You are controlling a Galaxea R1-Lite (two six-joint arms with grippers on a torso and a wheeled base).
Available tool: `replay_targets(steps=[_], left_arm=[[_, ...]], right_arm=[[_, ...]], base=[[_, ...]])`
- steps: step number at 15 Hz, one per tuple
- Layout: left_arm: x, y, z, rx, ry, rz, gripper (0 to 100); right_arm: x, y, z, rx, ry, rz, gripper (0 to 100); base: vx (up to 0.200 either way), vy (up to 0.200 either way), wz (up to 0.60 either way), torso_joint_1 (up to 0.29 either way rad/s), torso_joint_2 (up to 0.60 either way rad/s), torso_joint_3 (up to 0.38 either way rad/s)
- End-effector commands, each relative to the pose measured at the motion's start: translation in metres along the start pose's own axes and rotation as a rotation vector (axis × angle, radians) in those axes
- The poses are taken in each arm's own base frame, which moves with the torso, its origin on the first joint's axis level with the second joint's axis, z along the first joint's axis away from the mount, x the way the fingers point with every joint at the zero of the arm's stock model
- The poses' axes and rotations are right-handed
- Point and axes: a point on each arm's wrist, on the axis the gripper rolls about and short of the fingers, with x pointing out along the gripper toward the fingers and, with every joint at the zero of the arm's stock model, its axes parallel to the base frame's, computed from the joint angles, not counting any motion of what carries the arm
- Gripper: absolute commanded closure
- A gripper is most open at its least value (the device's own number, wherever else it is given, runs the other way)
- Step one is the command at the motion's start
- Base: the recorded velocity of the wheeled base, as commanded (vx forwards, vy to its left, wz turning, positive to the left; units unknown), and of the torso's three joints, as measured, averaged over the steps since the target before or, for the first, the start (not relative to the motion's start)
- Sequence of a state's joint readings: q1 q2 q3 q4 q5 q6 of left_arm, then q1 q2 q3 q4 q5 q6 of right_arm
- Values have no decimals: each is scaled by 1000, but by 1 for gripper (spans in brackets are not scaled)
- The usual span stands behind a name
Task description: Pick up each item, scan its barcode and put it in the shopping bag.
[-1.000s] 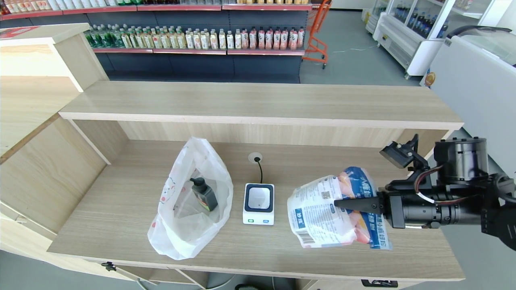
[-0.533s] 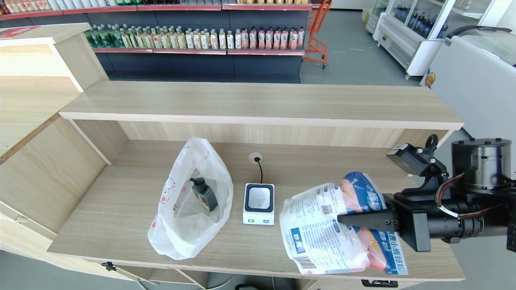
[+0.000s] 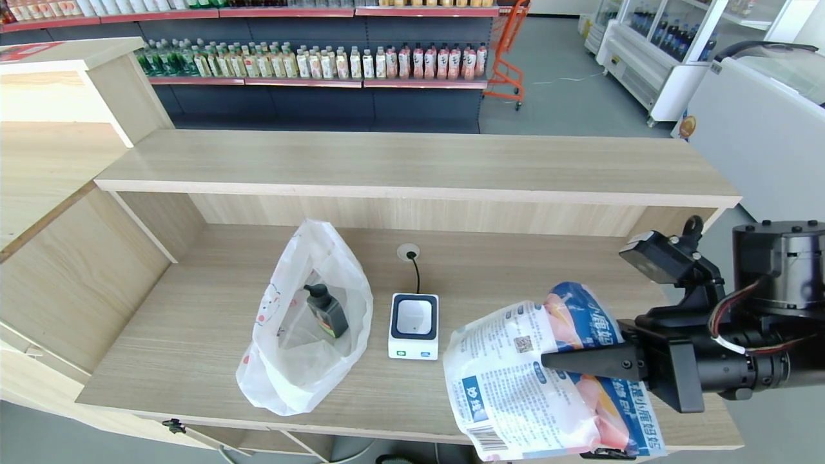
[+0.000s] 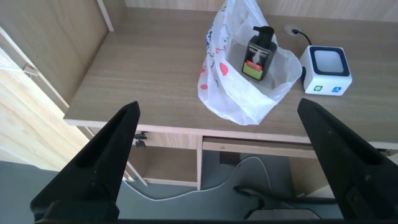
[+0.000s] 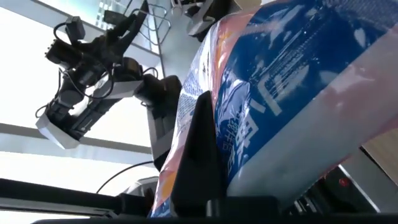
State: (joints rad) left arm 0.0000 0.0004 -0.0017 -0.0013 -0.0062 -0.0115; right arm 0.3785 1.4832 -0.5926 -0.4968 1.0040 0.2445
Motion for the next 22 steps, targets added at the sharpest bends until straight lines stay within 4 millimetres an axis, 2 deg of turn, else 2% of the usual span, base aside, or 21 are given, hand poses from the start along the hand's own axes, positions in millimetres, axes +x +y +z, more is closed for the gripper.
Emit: replay_targets(steps=[1, 5, 15, 18, 20, 22], left_arm=[[0, 0, 0, -1, -1, 0, 0], [0, 0, 0, -1, -1, 0, 0], [0, 0, 0, -1, -1, 0, 0], [0, 0, 0, -1, -1, 0, 0], [0, 0, 0, -1, -1, 0, 0], [0, 0, 0, -1, -1, 0, 0]], right_arm=[[5, 4, -2, 9, 15, 6, 100], [5, 3, -7, 51, 41, -9, 100], [4, 3, -2, 13, 20, -28, 100], [7, -7, 0, -263, -3, -265, 100], [0, -30, 1, -435, 29, -545, 100], [-3, -40, 1, -487, 19, -615, 100]], base=[[0, 0, 0, 0, 0, 0], [0, 0, 0, 0, 0, 0], [0, 0, 0, 0, 0, 0], [0, 0, 0, 0, 0, 0], [0, 0, 0, 0, 0, 0], [0, 0, 0, 0, 0, 0]])
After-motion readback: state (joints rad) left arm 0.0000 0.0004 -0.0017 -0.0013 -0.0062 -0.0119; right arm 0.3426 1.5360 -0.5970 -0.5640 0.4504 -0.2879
